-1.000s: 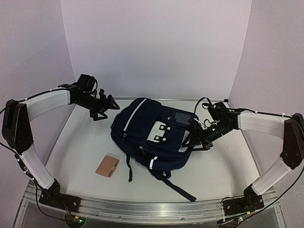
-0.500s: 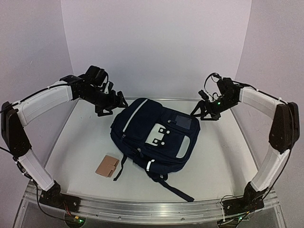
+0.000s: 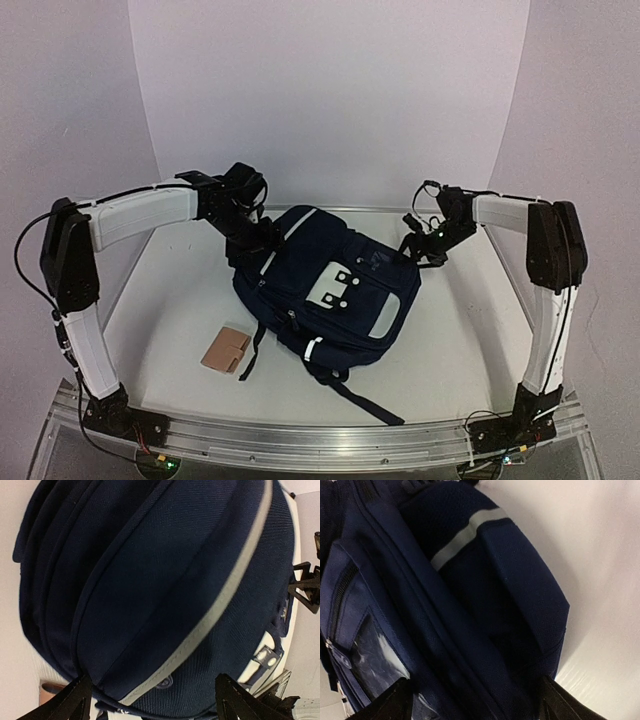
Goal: Pack the student bag
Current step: Adjust the student bag at the center of the board.
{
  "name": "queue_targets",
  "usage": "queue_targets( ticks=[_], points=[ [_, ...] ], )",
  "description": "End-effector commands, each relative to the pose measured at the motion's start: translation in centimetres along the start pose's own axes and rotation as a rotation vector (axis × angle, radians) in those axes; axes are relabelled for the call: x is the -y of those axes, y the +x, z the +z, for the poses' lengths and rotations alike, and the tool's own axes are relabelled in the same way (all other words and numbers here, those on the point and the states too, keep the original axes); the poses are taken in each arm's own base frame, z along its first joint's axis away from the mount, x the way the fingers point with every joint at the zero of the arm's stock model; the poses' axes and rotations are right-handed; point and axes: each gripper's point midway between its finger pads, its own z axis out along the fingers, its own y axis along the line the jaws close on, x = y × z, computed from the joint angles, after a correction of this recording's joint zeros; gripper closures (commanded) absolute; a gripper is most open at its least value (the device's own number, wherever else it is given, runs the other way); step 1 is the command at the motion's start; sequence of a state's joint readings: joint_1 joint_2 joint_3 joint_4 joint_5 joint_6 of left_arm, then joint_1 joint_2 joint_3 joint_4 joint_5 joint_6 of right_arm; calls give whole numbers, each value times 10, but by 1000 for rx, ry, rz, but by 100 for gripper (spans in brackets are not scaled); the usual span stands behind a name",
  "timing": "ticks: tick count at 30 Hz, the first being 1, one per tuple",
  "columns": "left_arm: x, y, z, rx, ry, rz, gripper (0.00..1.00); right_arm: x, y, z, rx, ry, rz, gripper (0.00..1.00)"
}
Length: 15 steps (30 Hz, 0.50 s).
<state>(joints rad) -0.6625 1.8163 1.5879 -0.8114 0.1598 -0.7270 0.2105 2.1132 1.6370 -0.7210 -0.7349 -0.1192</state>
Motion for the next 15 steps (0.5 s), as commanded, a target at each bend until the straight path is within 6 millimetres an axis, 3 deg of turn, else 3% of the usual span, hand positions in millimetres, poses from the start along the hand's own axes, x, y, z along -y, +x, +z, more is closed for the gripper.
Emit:
queue_targets(
  ticks=[1, 4, 7, 11, 15],
  points=[
    [31, -22, 18, 8, 84, 60, 19, -34, 65, -3, -123, -94, 25, 29],
    [41, -25, 33, -12, 124, 83, 23, -54, 90, -12, -141, -129, 15, 45],
    [51, -27, 32, -13, 130, 125, 27, -65, 101, -26, -123, -129, -1, 48],
    [69, -22, -5, 88, 61, 269, 22, -66, 105, -41, -97, -63, -24, 34],
    [69, -11, -51, 181, 8, 374, 15, -73, 94, -61, -48, -21, -42, 16]
  ],
)
